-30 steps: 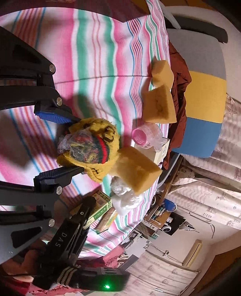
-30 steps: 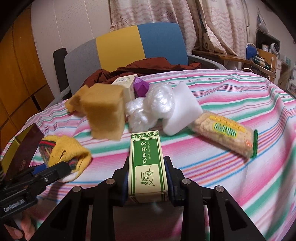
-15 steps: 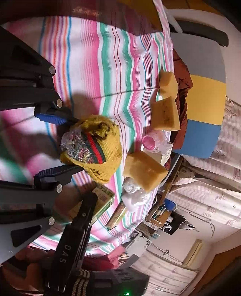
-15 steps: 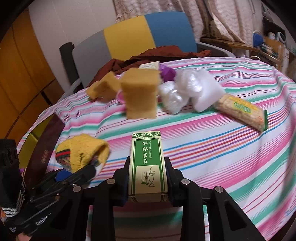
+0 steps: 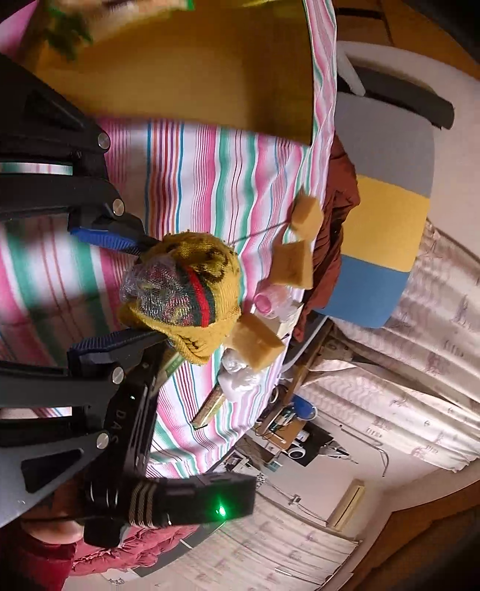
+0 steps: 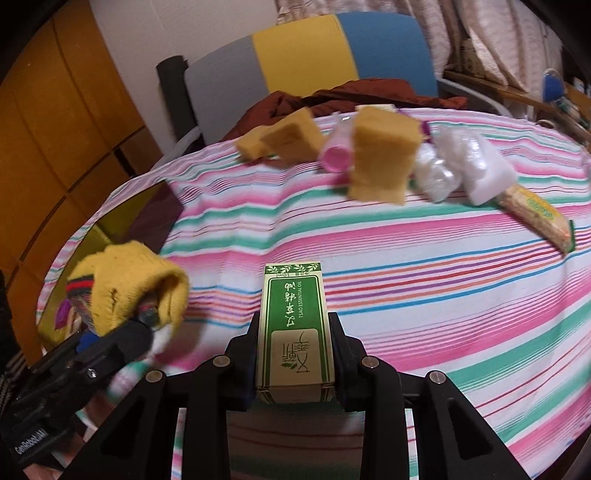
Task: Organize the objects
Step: 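Carry the sock bundle and tea box into the gold tray and release both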
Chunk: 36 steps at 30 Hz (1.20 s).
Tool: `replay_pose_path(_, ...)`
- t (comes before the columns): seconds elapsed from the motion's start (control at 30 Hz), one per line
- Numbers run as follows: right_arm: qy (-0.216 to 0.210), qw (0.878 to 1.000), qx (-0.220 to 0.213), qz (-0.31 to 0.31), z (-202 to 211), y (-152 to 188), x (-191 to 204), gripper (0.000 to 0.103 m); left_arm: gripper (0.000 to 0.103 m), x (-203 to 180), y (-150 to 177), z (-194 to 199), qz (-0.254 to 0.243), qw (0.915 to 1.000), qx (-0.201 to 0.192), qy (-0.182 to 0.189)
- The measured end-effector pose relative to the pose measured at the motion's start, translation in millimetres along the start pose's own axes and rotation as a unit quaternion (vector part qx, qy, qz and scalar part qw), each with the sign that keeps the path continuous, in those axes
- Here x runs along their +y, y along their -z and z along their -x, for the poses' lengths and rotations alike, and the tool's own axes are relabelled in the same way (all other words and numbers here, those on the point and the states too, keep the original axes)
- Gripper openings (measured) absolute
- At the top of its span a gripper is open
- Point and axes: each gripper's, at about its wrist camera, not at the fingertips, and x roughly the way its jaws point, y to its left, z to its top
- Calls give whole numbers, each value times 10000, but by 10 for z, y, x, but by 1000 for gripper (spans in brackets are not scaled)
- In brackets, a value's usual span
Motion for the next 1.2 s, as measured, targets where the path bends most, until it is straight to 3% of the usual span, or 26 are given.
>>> replay_pose_path(0.2,-416,9987,-95,274,127,8,436,32,39,322,-124,389,266,9990,-292,-201)
replay_pose_path(0.37,-781,9953,-239,523,253,-51,808,32,39,754,-253,650,647,9939,-586,-670)
replay_pose_path(0.7,-1420,9840,-45,1074,154,-70,1635,32,39,1565,-396,861,1356,9770,-531,-1555)
replay_pose_path(0.87,-1466,9789,77,1420,33,-14,1963,32,39,1790,-407,907,1432,9710,-423,-1867)
replay_pose_path(1.2,-1221,9779,179,1686,-132,50,2179,33,39,2086,-334,941,1769,9629,-304,-2014)
